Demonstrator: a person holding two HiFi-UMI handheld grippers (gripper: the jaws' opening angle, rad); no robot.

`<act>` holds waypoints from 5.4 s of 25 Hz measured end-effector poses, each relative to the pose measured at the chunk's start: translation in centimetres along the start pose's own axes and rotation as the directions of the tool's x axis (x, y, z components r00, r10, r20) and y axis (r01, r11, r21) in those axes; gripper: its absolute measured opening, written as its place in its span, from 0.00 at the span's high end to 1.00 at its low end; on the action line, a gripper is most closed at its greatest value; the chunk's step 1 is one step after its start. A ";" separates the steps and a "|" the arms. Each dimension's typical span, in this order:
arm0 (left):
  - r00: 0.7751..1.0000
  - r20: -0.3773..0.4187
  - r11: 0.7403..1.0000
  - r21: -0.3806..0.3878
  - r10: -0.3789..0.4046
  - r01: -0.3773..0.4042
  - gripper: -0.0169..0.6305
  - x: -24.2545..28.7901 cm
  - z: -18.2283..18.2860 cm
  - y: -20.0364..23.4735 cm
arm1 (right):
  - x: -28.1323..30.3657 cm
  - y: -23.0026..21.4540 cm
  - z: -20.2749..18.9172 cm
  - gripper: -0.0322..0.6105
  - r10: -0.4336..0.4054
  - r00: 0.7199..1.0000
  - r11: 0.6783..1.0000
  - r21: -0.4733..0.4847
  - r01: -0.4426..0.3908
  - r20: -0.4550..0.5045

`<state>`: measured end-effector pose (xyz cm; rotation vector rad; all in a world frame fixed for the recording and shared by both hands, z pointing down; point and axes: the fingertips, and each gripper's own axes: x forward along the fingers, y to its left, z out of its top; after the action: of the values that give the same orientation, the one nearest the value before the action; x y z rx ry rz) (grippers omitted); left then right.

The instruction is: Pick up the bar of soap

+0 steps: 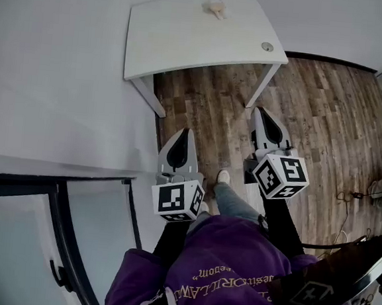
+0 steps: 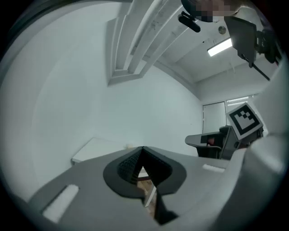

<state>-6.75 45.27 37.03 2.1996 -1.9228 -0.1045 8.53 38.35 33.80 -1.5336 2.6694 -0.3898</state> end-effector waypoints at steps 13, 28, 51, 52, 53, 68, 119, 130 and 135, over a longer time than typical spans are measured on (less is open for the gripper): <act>1.000 0.022 1.000 -0.020 0.004 -0.004 0.97 9.4 1.2 -3.4 | 5.7 -6.9 1.0 0.94 0.074 0.994 0.997 0.003 -0.074 -0.077; 0.999 0.007 0.997 -0.060 -0.049 0.049 0.97 19.6 0.1 -1.9 | 14.1 -10.9 -0.4 0.94 0.087 0.992 0.996 0.024 -0.086 -0.094; 0.997 -0.016 0.995 -0.068 -0.078 0.077 0.97 32.8 4.3 4.2 | 26.8 -13.1 2.5 0.94 0.012 0.997 0.998 0.068 -0.007 -0.076; 0.997 -0.023 0.995 -0.068 -0.079 0.078 0.97 32.9 4.2 4.1 | 26.7 -13.2 2.7 0.94 0.008 0.997 0.998 0.066 -0.003 -0.075; 0.996 -0.029 0.995 -0.063 -0.079 0.077 0.97 33.0 4.1 4.1 | 26.7 -13.3 2.8 0.94 0.002 0.997 0.998 0.063 0.002 -0.074; 0.997 -0.069 0.999 -0.038 -0.042 0.039 0.97 50.2 3.3 4.7 | 42.3 -22.2 4.5 0.94 0.109 0.983 0.993 0.065 -0.100 -0.145; 0.872 -0.448 0.910 -0.414 -0.196 -0.008 0.64 75.0 -12.9 13.4 | 58.1 -32.4 2.2 0.94 0.048 0.944 0.996 0.085 -0.022 -0.326; 0.874 -0.457 0.943 -0.333 -0.167 0.006 0.71 74.6 -11.7 12.6 | 58.0 -32.5 2.0 0.94 0.043 0.941 0.997 0.074 -0.019 -0.335; 0.876 -0.449 0.944 -0.328 -0.177 0.023 0.73 74.7 -11.4 12.2 | 57.9 -32.5 2.0 0.94 0.042 0.942 0.997 0.072 -0.019 -0.333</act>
<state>-5.70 -28.48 57.37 1.8908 -1.4128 0.1004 6.70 -27.14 44.77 -1.5250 2.8842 -0.7981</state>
